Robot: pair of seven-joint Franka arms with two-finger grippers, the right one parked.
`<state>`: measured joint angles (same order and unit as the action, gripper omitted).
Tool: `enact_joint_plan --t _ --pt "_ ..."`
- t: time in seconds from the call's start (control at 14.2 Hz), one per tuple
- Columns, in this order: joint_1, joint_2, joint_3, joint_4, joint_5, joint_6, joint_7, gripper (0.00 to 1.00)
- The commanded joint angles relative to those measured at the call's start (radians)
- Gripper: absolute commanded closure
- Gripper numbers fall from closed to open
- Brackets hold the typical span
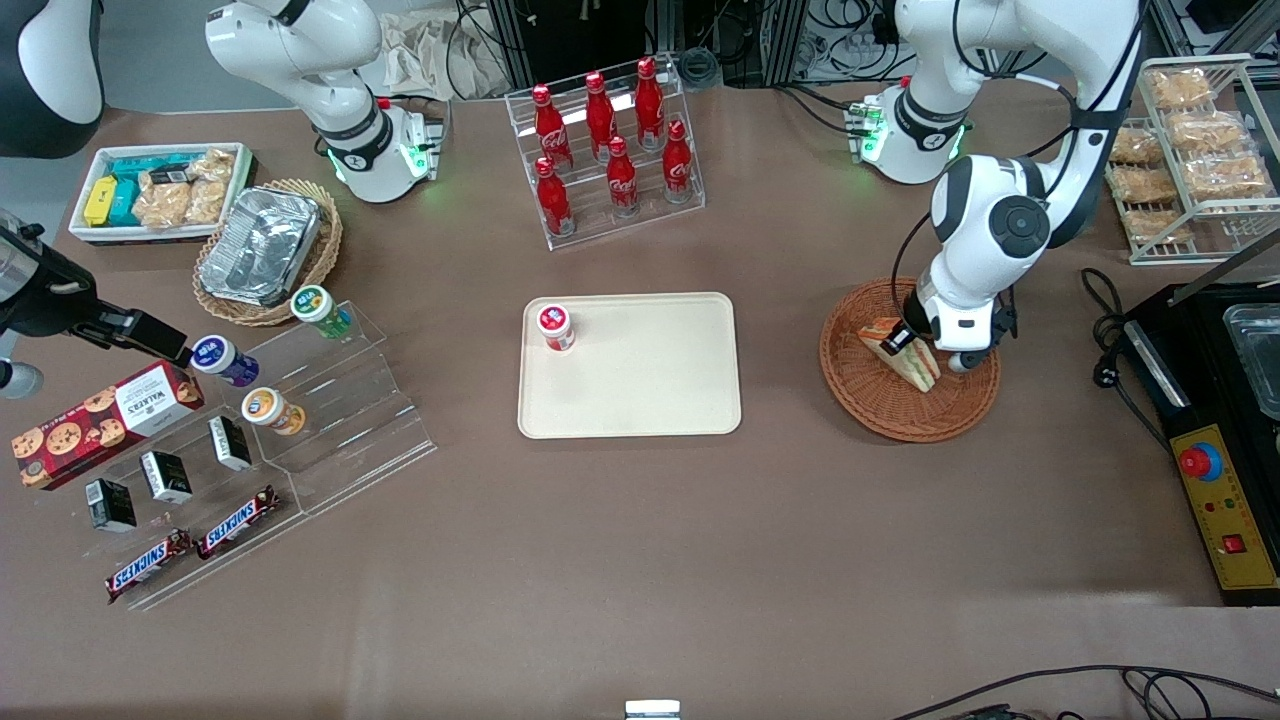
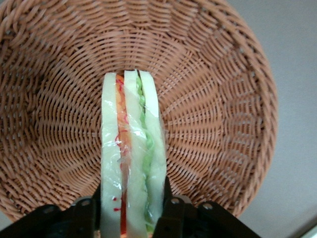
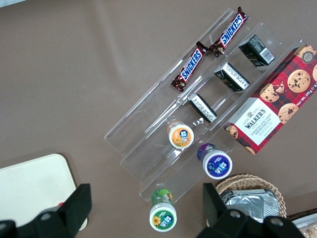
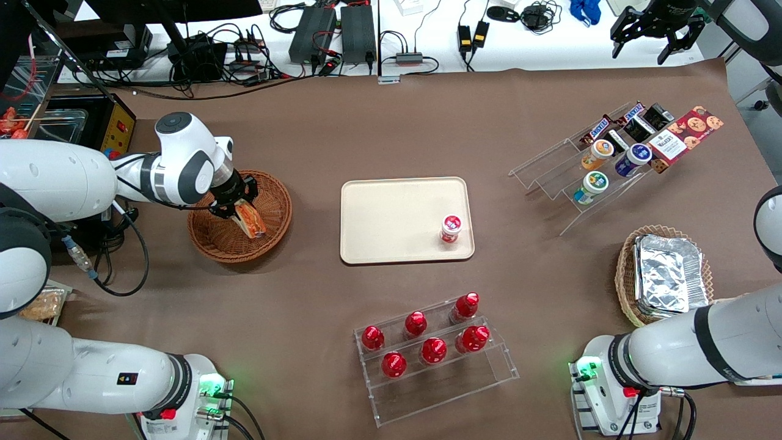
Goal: Place sandwich from basket to tray
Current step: 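Lift the sandwich out of the basket with the left gripper, then carry the sandwich over the cream tray with the left gripper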
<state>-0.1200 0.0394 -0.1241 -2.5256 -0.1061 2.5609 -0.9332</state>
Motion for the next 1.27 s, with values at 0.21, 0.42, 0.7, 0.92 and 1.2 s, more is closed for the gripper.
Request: enact_joint_plan --t 0.21,0.42,0.7,0.92,1.2 --pt "0.0 -0.041 0.003 0.176 0.095 -0.27 -0.025 0.84" --pt "0.002 -0.013 0.006 0.423 0.1 -0.587 -0.012 1.0" --pt "0.005 0.062 0.006 0.7 0.083 -0.875 0.059 1.0" --pt "0.008 0.047 0.009 0.775 0.083 -0.974 0.161 1.0" --pt "0.023 0.051 0.011 0.897 0.085 -1.107 0.303 1.0"
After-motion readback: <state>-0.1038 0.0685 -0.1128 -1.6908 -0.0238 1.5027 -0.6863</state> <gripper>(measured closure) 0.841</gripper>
